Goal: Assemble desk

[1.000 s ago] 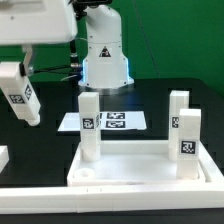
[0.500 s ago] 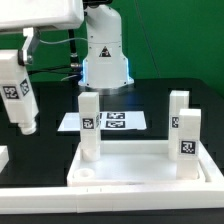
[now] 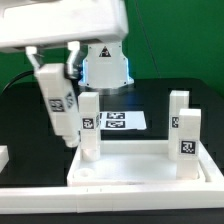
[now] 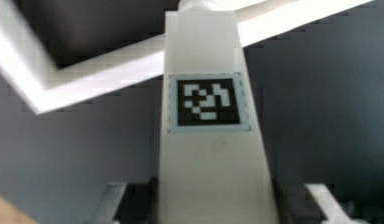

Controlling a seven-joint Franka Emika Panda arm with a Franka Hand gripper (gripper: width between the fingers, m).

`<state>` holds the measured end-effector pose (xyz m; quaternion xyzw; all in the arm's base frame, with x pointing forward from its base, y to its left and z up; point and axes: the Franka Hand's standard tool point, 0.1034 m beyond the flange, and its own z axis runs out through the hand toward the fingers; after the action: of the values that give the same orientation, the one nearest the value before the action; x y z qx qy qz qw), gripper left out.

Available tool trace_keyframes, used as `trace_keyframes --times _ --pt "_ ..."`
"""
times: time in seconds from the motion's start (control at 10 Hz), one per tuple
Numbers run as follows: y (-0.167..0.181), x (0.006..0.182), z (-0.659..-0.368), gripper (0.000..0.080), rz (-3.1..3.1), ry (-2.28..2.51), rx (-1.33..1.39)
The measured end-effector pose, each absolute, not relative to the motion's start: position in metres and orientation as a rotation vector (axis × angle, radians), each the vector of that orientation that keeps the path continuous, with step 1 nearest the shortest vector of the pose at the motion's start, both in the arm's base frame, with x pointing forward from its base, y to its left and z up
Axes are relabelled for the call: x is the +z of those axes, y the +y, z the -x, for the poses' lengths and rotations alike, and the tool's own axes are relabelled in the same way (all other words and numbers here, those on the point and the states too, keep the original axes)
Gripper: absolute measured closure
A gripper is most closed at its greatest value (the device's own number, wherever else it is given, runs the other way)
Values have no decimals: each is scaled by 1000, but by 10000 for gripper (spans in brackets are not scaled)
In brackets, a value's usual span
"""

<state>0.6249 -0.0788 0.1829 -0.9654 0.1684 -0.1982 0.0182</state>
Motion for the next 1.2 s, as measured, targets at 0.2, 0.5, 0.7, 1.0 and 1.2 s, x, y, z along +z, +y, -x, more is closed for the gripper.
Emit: trace_keyframes --times 0.2,0.5,0.7,1.0,1.2 --pt "-86 183 -624 512 3006 516 -617" --pt "-81 181 -625 512 3015 524 -712" --pt "-62 173 -621 512 3013 525 -756" --pt "-58 159 -622 512 3049 483 -782" --pt "-54 149 -621 511 3060 472 -761"
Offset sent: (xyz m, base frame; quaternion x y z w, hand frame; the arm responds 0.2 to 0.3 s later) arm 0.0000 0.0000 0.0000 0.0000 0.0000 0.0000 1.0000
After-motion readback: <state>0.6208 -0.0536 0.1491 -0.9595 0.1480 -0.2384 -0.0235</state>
